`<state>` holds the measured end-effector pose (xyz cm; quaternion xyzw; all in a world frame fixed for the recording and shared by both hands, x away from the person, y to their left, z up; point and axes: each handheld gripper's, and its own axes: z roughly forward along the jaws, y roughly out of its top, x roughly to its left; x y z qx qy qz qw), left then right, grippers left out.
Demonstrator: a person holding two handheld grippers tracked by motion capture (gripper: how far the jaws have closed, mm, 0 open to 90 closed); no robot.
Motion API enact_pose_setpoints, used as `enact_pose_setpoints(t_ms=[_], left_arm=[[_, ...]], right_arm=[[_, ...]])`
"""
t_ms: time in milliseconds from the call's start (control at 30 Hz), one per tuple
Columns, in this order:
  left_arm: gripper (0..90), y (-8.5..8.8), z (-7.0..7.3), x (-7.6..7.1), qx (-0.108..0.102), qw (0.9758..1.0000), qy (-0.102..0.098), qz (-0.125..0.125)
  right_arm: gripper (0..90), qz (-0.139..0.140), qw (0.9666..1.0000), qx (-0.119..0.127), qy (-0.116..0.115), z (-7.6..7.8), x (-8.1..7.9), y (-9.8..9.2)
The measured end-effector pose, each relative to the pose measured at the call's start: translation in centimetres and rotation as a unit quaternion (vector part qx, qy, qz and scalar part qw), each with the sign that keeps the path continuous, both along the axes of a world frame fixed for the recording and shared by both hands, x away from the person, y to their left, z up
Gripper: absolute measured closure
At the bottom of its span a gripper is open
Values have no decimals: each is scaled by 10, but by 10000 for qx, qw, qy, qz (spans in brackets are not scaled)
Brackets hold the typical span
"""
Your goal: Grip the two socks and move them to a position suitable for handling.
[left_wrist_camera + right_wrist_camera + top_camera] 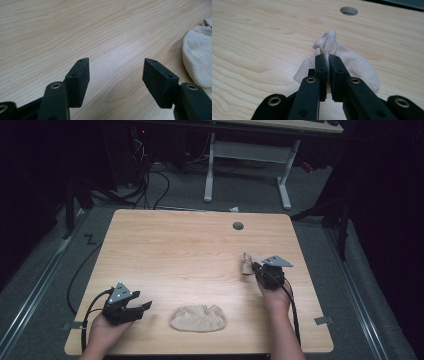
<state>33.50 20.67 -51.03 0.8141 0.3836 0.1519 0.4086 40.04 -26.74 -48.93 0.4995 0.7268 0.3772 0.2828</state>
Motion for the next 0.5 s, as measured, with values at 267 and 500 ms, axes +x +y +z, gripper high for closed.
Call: enact_pose_setpoints(t_ms=[267,500], left_arm=[[389,0,0,0,10,10000,-9,-4],[392,-1,0,1,40,10000,-1,-12]], right_arm=[[860,147,9993,90,-329,17,-11,11],[861,386,9971,176,-631,30,-19,28]])
